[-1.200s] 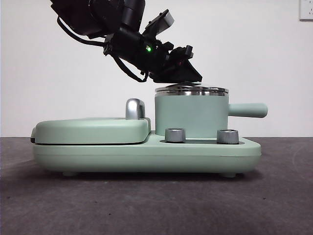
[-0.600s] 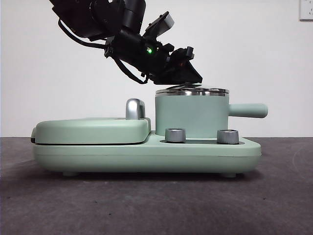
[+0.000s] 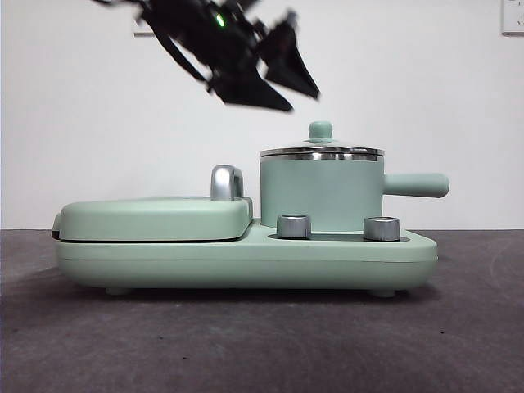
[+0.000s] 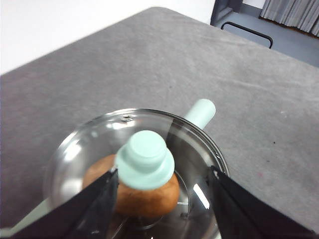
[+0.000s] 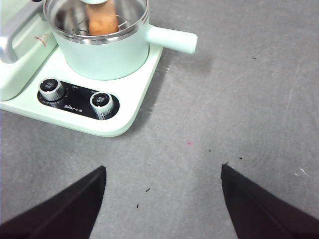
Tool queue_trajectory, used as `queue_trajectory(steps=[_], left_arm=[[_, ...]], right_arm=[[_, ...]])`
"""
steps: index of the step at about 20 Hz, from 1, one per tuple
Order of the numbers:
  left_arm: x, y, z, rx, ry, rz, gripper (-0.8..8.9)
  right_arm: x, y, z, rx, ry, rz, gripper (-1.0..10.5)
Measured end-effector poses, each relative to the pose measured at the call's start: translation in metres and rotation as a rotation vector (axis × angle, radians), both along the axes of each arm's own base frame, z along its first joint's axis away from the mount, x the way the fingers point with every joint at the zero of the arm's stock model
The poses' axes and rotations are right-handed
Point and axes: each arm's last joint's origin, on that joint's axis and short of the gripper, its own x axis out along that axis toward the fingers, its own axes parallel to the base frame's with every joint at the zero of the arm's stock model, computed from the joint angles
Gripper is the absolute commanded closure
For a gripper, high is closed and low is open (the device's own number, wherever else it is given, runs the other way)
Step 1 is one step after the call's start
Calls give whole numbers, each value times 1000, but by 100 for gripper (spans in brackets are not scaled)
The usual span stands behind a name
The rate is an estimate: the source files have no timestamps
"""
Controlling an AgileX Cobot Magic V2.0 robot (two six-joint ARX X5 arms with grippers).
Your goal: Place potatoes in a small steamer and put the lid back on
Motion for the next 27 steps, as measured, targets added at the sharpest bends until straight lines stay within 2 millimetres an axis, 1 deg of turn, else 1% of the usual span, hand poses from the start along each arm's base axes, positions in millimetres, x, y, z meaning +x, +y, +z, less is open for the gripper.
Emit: queue_trajectory(steps=[3, 5, 6, 9, 13, 17, 20, 22, 25, 27], left_arm=[[-12, 31, 26, -1, 27, 13, 525], [-19, 52, 32, -2, 56, 25, 525], [-22, 61, 30, 1, 67, 42, 525], [-43, 94, 18, 13, 104, 105, 525], [-90, 140, 0, 10, 120, 204, 525], [-137, 176, -17, -23, 135, 347, 525], [-167, 192, -21, -31, 138, 465, 525], [-182, 198, -25, -22, 175, 531, 530], [-198, 203, -23, -28, 214, 636, 534], [-206, 204, -22, -51, 229, 665, 534]], right_arm=[[0, 0, 0, 0, 0, 0, 587], [0, 0, 0, 0, 0, 0, 587], [0, 0, 0, 0, 0, 0, 587], [0, 0, 0, 0, 0, 0, 587], [0, 0, 0, 0, -1, 0, 587], [0, 0, 0, 0, 0, 0, 587], [2, 1, 2, 12, -18, 5, 587], [4, 3, 4, 32, -33, 23, 587], [11, 6, 6, 46, -56, 29, 587], [15, 8, 6, 45, -54, 29, 587]])
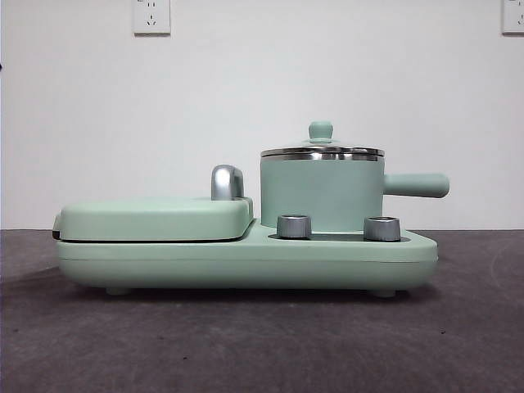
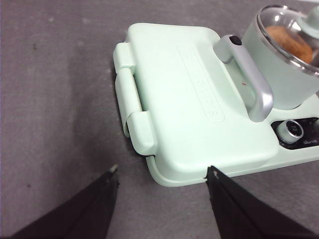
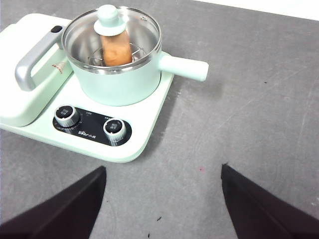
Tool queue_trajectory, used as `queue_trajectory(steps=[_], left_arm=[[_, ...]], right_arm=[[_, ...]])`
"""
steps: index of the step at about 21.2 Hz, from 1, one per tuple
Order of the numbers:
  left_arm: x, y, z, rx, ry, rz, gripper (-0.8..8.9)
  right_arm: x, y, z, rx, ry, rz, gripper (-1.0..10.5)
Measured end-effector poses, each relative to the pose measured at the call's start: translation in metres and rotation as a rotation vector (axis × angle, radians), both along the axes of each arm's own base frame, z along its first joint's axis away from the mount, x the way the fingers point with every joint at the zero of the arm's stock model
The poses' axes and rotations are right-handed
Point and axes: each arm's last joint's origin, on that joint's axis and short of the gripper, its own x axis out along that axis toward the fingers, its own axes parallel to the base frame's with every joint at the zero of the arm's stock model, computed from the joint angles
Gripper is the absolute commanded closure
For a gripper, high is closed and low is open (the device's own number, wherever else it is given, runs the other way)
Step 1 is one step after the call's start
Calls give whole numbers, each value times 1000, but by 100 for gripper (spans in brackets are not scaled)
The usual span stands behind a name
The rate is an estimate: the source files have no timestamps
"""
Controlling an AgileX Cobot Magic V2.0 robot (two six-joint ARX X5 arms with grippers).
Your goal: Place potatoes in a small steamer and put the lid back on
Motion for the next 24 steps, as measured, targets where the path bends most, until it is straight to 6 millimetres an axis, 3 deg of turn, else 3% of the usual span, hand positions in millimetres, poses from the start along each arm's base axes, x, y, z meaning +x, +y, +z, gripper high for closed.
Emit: queue_trajectory(steps=[3, 4, 5, 6, 24], left_arm=[[-5, 0, 0, -14, 11, 10, 537], [-7, 0, 1, -17, 11, 11, 661], [-8, 1, 1, -16, 9, 11, 837], [-9, 1, 1, -20, 5, 9, 805], [-13, 1, 4, -27, -23, 6, 807]], right_arm=[[1, 1, -1, 3, 17, 15, 586], [1, 1, -1, 3, 17, 16, 670], [0, 1, -1, 6, 14, 15, 920], [0, 1, -1, 8, 12, 14, 908], [0, 2, 0, 22, 4, 38, 934]])
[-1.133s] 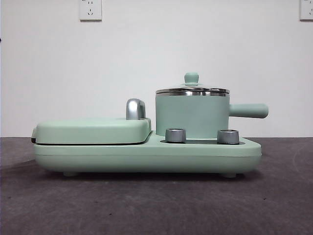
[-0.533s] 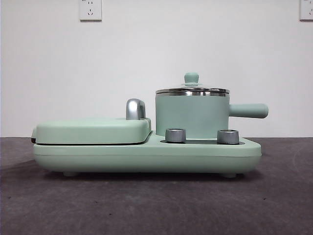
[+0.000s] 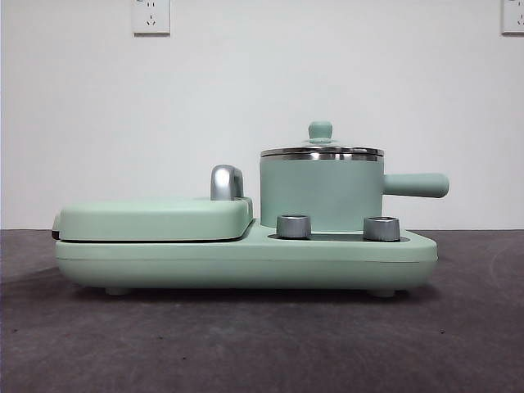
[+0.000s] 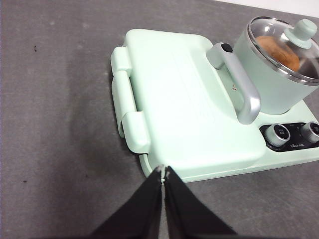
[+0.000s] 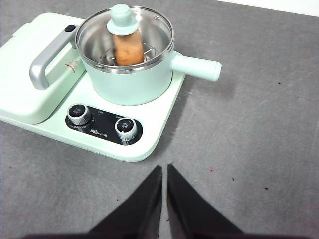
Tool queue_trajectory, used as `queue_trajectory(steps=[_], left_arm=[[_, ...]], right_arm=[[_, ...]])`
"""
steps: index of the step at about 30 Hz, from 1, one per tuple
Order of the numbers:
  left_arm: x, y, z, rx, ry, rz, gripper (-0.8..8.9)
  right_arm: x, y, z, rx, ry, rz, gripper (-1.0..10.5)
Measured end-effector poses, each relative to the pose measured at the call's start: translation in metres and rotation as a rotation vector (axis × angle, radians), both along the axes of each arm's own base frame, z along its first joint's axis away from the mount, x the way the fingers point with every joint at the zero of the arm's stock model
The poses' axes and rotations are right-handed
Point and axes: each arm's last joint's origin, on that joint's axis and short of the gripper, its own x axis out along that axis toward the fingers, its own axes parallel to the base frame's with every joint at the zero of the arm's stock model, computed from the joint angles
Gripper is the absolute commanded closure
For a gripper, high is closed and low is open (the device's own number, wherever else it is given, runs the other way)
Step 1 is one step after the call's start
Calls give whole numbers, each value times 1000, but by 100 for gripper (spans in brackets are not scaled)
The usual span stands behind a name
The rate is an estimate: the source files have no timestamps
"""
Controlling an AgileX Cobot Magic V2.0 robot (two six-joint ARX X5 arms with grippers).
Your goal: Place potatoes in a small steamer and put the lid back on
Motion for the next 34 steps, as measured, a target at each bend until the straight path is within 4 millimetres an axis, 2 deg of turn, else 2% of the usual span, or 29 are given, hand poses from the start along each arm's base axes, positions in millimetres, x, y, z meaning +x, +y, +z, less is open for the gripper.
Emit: queue_trajectory(steps=[5, 8, 11, 14, 18, 24, 27, 34], left_arm=[[-1, 0, 0, 10, -9, -4, 807], [-4, 1, -7, 33, -87, 22, 807], [-9, 5, -30, 65, -181, 118, 807], [-15, 10, -63, 103, -253, 241, 807], [-23, 17, -105, 130, -261, 372, 807], [-29, 21, -138, 87, -282, 423, 807], [-29, 20, -135, 48, -350, 404, 807], [-28, 19, -136, 48, -355, 359, 807]], right_arm=[[0, 0, 0, 0, 0, 0, 934], [0, 0, 0, 0, 0, 0, 934], [0, 0, 0, 0, 0, 0, 934], [0, 0, 0, 0, 0, 0, 934], [0, 0, 0, 0, 0, 0, 934], [0, 0, 0, 0, 0, 0, 934], [0, 0, 0, 0, -1, 0, 934], [0, 0, 0, 1, -1, 1, 934]])
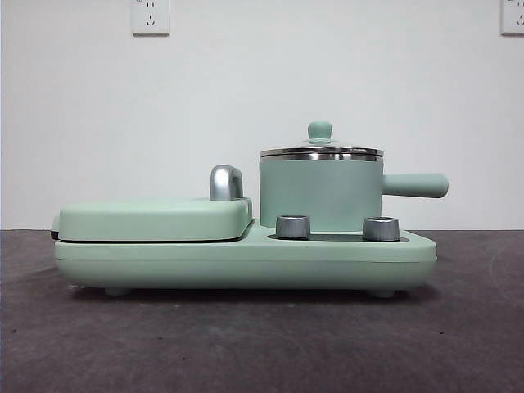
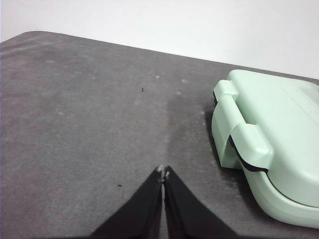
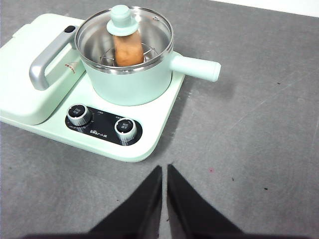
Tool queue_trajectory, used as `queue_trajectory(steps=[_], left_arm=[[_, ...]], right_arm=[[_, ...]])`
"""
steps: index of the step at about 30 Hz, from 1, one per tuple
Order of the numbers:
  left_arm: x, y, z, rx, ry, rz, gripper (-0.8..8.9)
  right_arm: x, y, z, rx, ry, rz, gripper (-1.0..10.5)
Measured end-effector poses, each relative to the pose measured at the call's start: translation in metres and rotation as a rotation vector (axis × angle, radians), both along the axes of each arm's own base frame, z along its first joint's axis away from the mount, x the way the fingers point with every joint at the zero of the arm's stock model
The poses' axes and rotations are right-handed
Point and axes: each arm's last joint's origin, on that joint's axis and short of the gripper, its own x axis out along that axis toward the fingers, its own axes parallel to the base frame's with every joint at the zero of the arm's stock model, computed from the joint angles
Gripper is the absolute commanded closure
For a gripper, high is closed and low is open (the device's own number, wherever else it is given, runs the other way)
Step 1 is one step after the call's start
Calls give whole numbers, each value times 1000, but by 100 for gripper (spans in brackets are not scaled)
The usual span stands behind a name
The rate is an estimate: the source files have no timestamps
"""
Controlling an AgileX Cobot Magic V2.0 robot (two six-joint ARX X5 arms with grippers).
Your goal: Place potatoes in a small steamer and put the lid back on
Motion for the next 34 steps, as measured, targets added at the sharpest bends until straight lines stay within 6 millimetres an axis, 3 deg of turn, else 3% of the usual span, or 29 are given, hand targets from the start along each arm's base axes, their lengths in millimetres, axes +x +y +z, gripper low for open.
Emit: queue_trajectory(steps=[21, 26, 29, 34], left_arm=[[0, 0, 0, 8, 1, -1, 807], [0, 0, 0, 8, 1, -1, 807], [0, 0, 0, 8, 1, -1, 807], [0, 0, 0, 8, 1, -1, 807]], right_arm=[[0, 0, 0, -2, -1, 0, 934], [1, -4, 0, -25, -118, -64, 934], [6, -9, -19, -17, -216, -137, 934], [18, -18, -93, 10, -304, -221, 934]])
